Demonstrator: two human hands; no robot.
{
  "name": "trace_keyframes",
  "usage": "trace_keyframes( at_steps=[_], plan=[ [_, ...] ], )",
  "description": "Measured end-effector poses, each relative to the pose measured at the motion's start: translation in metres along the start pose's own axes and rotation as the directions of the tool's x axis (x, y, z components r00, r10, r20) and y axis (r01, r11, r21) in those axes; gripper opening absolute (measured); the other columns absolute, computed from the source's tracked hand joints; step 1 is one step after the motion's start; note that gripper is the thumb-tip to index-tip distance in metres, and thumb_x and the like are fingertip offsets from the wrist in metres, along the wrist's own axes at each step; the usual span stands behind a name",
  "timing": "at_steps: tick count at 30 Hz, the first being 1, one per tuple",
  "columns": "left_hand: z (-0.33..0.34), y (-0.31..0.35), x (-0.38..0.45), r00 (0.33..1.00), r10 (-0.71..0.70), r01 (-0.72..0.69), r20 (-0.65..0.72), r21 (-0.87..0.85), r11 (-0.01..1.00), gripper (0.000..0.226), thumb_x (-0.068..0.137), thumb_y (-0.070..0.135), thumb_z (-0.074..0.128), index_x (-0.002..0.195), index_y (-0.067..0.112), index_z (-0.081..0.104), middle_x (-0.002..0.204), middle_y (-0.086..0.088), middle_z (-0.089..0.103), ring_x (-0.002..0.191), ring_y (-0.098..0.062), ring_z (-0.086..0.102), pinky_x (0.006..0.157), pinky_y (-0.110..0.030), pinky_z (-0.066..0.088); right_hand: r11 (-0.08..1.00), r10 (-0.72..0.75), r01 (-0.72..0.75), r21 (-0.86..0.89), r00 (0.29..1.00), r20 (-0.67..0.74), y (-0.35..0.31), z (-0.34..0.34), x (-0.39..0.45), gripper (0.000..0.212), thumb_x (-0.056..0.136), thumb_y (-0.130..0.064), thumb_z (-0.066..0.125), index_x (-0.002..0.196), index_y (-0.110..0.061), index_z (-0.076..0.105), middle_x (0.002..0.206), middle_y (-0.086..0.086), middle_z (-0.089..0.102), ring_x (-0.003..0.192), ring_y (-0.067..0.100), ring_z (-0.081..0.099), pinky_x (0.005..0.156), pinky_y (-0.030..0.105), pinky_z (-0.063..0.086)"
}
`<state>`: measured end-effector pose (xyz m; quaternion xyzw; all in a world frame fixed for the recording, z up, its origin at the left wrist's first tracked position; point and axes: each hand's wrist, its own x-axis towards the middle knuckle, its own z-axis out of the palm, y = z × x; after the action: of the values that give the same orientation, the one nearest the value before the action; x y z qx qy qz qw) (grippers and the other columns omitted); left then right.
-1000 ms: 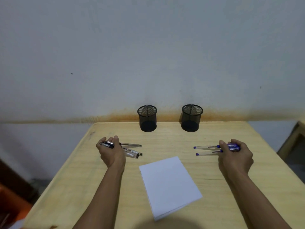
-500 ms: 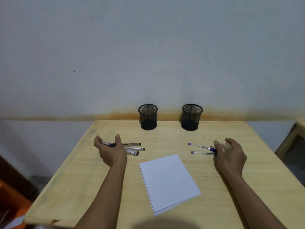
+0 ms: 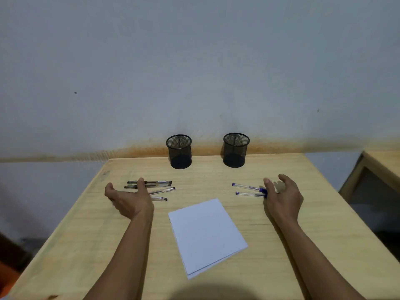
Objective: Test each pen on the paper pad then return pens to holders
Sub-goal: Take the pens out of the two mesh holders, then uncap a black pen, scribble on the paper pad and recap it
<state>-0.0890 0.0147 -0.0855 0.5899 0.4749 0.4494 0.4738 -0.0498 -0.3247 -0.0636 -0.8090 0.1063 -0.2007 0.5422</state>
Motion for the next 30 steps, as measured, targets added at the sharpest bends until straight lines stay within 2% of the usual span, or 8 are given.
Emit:
trace_keyframes(
  at_steps=[8,14,18,20,22,25,27,30],
  plan=[
    [-0.010,0.003,-0.002,1.000,-0.016,0.016,-0.009,0.062,0.998,0.066,0.090,0.031,0.070,0.141,0.008,0.037,0.149,-0.011,0.040,0.135,-0.035,0.041,0.101,-0.053,0.044,1.000,0.015,-0.015,0.002,1.000,0.003,0.001,0.000,0.000,0.053,0.093,-0.037,0.071,0.136,-0.007,0.058,0.139,0.014,0.061,0.127,0.030,0.057,0.108,0.045,0.046],
    [-0.029,0.010,-0.012,0.993,0.043,-0.044,0.109,0.012,0.999,0.068,0.093,0.042,0.063,0.147,0.012,0.033,0.154,-0.005,0.034,0.140,-0.028,0.038,0.107,-0.042,0.038,1.000,0.016,-0.016,0.022,1.000,0.004,-0.001,-0.001,-0.003,0.051,0.094,-0.040,0.068,0.136,-0.012,0.058,0.139,0.013,0.061,0.125,0.030,0.058,0.108,0.047,0.047],
    [-0.057,0.011,-0.011,0.950,0.181,-0.204,0.253,0.068,0.977,0.067,0.095,0.048,0.059,0.148,0.016,0.033,0.155,-0.003,0.034,0.137,-0.024,0.044,0.110,-0.041,0.038,0.996,-0.081,0.081,0.040,0.997,0.012,-0.016,0.001,-0.014,0.044,0.096,-0.034,0.067,0.135,-0.016,0.058,0.141,0.006,0.059,0.129,0.027,0.054,0.108,0.042,0.044],
    [-0.074,0.005,-0.006,0.913,0.276,-0.342,0.300,0.193,0.920,0.066,0.097,0.051,0.055,0.148,0.016,0.035,0.156,-0.006,0.036,0.139,-0.024,0.040,0.116,-0.048,0.029,0.979,-0.203,0.201,0.039,0.978,0.039,-0.031,0.010,-0.024,0.040,0.095,-0.026,0.069,0.132,-0.013,0.060,0.140,0.006,0.059,0.127,0.025,0.054,0.105,0.026,0.040],
    [-0.087,-0.004,0.004,0.871,0.292,-0.442,0.394,0.374,0.816,0.072,0.098,0.059,0.045,0.153,0.016,0.029,0.162,-0.006,0.027,0.149,-0.023,0.023,0.122,-0.052,0.013,0.949,-0.312,0.306,0.074,0.944,0.104,-0.048,0.026,-0.035,0.037,0.093,-0.017,0.072,0.129,-0.008,0.064,0.137,0.008,0.060,0.120,0.021,0.056,0.092,0.000,0.032],
    [-0.100,-0.016,0.023,0.803,0.174,-0.547,0.570,0.588,0.596,0.089,0.094,0.074,0.018,0.159,0.015,0.012,0.168,-0.005,0.006,0.155,-0.020,-0.002,0.122,-0.055,-0.004,0.882,-0.472,0.458,0.113,0.844,0.255,-0.072,0.065,-0.054,0.032,0.091,-0.014,0.075,0.121,-0.006,0.070,0.131,0.013,0.064,0.116,0.018,0.057,0.085,-0.010,0.029],
    [-0.105,-0.019,0.030,0.776,0.091,-0.578,0.624,0.646,0.498,0.098,0.089,0.080,0.008,0.160,0.013,0.005,0.168,-0.006,-0.002,0.154,-0.021,-0.009,0.120,-0.057,-0.008,0.842,-0.529,0.525,0.127,0.756,0.386,-0.084,0.096,-0.067,0.029,0.091,-0.020,0.076,0.117,-0.008,0.073,0.127,0.014,0.067,0.116,0.024,0.060,0.091,-0.005,0.032],
    [-0.108,-0.019,0.031,0.758,0.001,-0.589,0.652,0.684,0.432,0.103,0.086,0.083,0.005,0.160,0.012,0.000,0.168,-0.007,-0.007,0.154,-0.022,-0.013,0.120,-0.058,-0.010,0.788,-0.535,0.610,0.088,0.606,0.589,-0.095,0.143,-0.083,0.029,0.090,-0.030,0.073,0.113,-0.012,0.077,0.123,0.011,0.070,0.118,0.029,0.061,0.103,0.034,0.046]
  ],
)
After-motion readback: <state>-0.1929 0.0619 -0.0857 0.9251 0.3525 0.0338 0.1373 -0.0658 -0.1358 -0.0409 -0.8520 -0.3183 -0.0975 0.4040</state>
